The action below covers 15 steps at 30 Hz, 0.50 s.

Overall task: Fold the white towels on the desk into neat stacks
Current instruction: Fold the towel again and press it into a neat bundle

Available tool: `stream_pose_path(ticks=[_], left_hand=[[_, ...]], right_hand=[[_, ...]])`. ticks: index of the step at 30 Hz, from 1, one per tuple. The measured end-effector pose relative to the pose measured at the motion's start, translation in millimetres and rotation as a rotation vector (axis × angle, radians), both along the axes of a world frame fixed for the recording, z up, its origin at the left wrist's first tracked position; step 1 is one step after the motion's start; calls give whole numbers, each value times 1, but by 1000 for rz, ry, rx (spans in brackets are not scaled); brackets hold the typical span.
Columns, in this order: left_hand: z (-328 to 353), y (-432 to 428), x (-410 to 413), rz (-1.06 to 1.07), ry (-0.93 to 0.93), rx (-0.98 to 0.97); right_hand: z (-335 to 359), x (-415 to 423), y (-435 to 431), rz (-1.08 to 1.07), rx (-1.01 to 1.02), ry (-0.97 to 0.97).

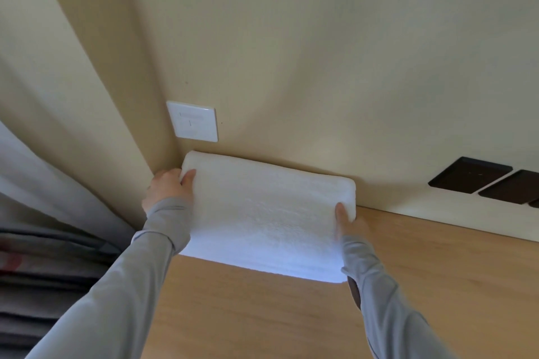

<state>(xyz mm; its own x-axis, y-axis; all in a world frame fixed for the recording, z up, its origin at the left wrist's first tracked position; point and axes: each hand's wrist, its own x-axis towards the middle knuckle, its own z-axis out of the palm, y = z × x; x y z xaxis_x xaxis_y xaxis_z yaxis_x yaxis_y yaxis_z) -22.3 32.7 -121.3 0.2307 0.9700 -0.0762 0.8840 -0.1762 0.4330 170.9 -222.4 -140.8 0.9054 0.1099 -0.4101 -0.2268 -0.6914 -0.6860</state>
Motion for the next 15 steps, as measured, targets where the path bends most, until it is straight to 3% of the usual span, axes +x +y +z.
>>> stream_pose_path(ticks=[2,4,7,8,11,15], left_hand=[[5,-9,-3,-41,-27,56],[10,-34,0,-198,-88,235],[12,-94,27,-604,-45,388],[9,-110,36,-710,33,357],[-6,-118,47,-783,198,255],[-20,-102,47,-828,260,313]], right_hand=[[8,-5,1,8,-164,-131],[17,-20,4,83,-327,-482],[27,-53,29,477,-247,-1048],[25,-63,39,604,-220,-1092],[19,-67,54,838,-279,-780],[-1,-44,41,848,-485,-695]])
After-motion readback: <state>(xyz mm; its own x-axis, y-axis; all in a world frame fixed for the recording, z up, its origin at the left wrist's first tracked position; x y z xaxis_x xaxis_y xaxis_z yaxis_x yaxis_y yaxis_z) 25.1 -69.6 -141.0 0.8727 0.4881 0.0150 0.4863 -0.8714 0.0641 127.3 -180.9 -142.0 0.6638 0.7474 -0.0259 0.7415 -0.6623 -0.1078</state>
